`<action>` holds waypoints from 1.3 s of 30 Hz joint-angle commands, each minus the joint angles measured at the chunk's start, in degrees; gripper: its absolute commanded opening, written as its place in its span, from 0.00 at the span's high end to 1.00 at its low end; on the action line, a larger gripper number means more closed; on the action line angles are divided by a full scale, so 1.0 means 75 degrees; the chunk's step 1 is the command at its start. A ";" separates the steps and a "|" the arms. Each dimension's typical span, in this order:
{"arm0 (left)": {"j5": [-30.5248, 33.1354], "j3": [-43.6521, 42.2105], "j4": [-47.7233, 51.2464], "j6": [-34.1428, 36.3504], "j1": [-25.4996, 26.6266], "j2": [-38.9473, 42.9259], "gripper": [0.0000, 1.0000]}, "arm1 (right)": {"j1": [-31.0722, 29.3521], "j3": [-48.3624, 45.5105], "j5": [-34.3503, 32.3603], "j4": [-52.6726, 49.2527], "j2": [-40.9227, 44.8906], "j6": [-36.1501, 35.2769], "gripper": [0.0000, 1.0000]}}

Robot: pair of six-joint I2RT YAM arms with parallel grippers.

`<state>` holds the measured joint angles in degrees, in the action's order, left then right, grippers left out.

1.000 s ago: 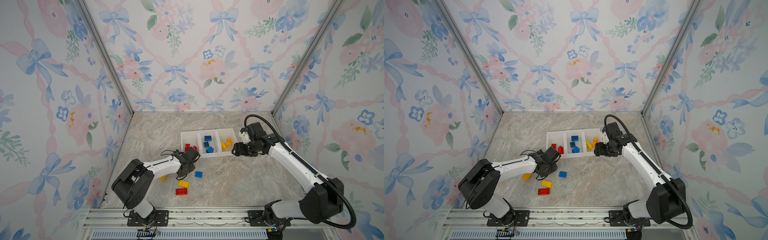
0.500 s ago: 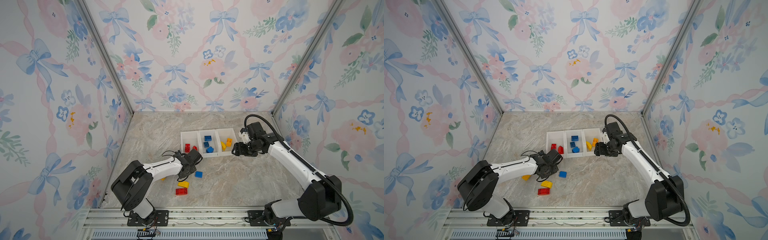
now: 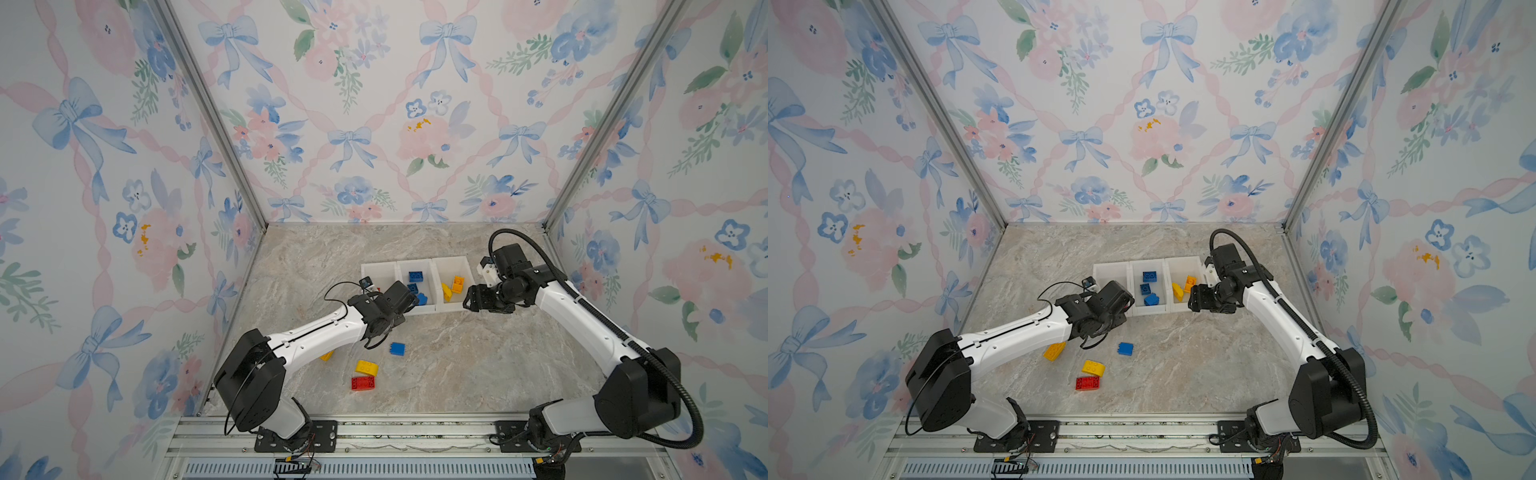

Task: Sort the legos into containers by color
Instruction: 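Carry the red tall brick with the left gripper over the red-brick compartment, then open the left gripper to drop the red tall brick into the compartment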

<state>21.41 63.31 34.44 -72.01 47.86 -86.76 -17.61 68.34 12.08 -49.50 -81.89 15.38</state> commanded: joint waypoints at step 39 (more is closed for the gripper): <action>-0.0622 0.3011 -0.0967 0.3181 -0.2150 -0.3574 0.59 | 0.0051 -0.0714 -0.0347 -0.0147 0.1175 0.0938 0.13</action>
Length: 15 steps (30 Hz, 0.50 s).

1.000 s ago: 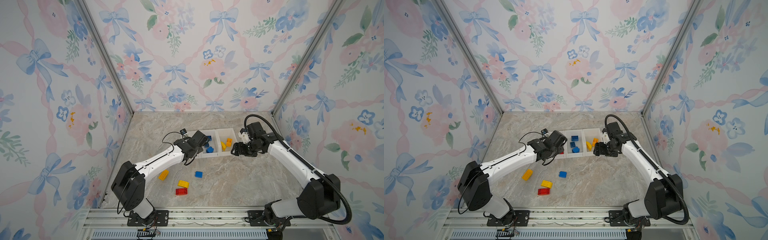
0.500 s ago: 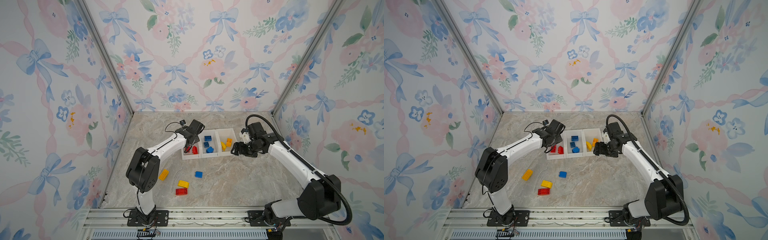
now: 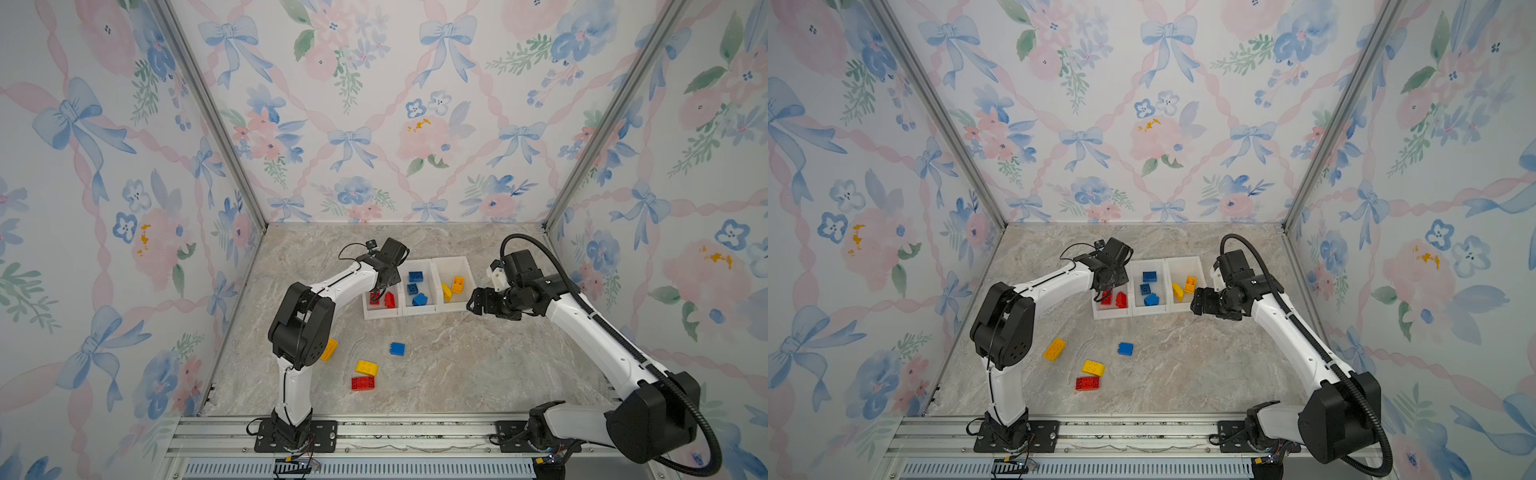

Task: Sort the legos into containers by color
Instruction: 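Open the left gripper to drop the red tall brick into the compartment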

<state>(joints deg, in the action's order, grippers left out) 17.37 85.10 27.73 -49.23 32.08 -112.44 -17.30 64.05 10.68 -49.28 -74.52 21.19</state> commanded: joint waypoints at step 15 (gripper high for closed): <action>-0.0110 -0.0304 -0.0242 0.0110 -0.0030 0.0288 0.39 | -0.0231 -0.0390 -0.0392 -0.0315 0.0640 0.0331 0.12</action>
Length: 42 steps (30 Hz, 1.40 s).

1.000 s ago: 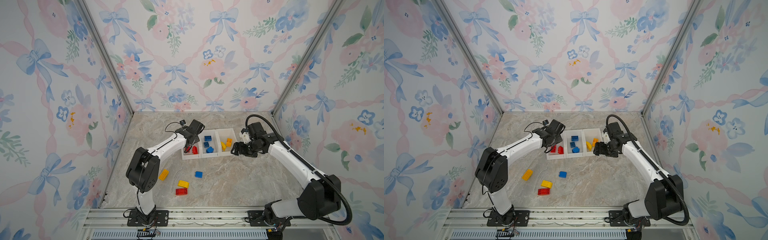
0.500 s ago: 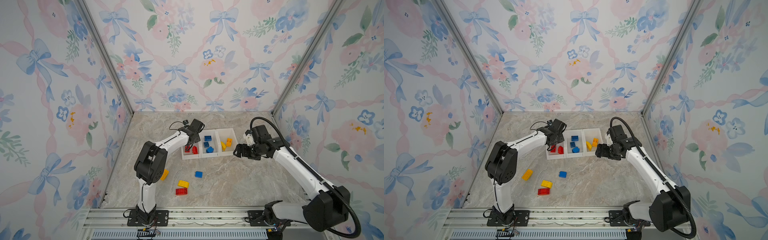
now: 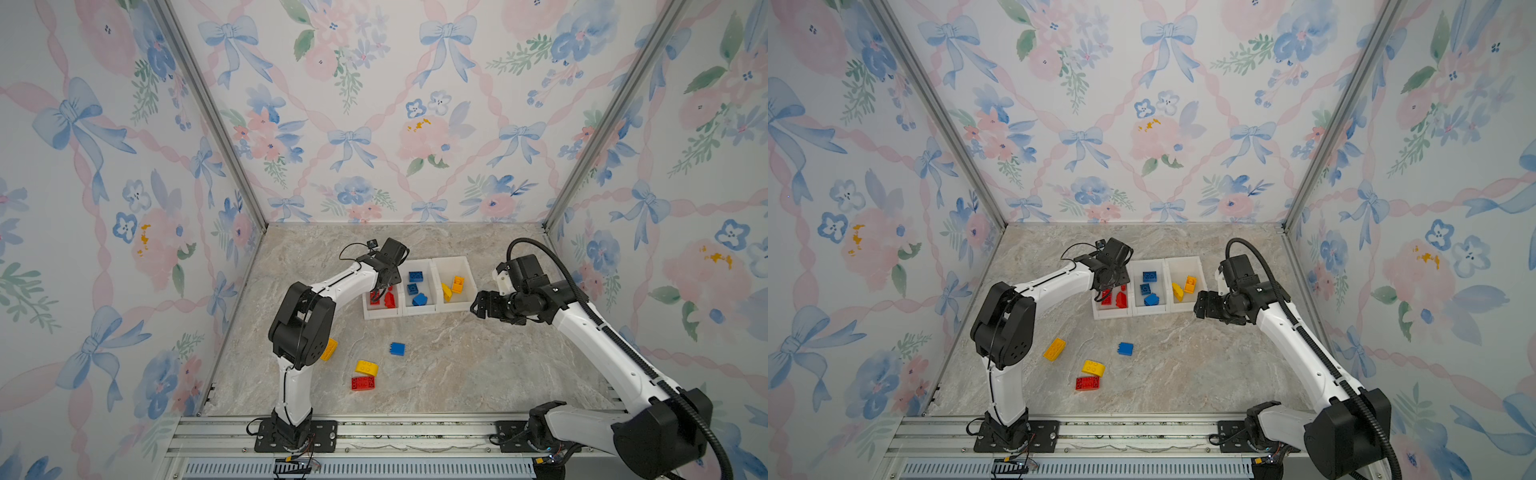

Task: Sort the legos into containers by color
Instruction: 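Open the left gripper to drop the red tall brick into the compartment, then grasp a blue tall brick with the right gripper while the left draws back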

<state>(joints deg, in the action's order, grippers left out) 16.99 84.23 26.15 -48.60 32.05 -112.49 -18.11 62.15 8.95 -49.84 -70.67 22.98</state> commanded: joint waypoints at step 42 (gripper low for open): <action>-0.1235 -0.5294 -0.0752 0.0254 -0.1447 0.6180 0.21 | -0.4991 0.1662 -0.1310 0.0821 -0.3053 -0.1587 0.12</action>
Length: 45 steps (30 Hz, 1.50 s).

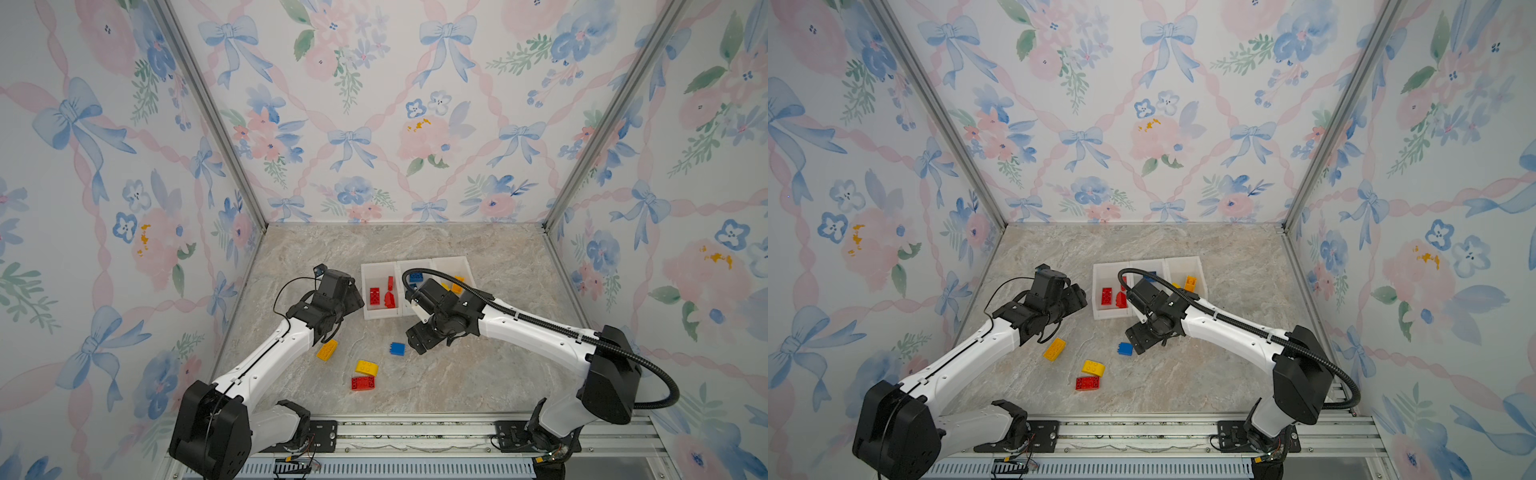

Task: Sort the legos into containers by color
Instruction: 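Grasp a blue tall brick with the right gripper while the left draws back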

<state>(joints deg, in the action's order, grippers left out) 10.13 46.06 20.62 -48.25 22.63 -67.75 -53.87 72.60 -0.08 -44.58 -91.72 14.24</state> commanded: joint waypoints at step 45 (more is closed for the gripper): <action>-0.0725 -0.0710 -0.0016 0.0205 -0.1002 0.0616 0.19 | -0.0610 0.1448 -0.0127 0.0538 -0.3410 -0.2230 0.55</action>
<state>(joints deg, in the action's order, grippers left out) 4.60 40.27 20.64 -46.94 15.68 -62.54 -58.87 82.96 -0.71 -40.21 -116.07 -2.09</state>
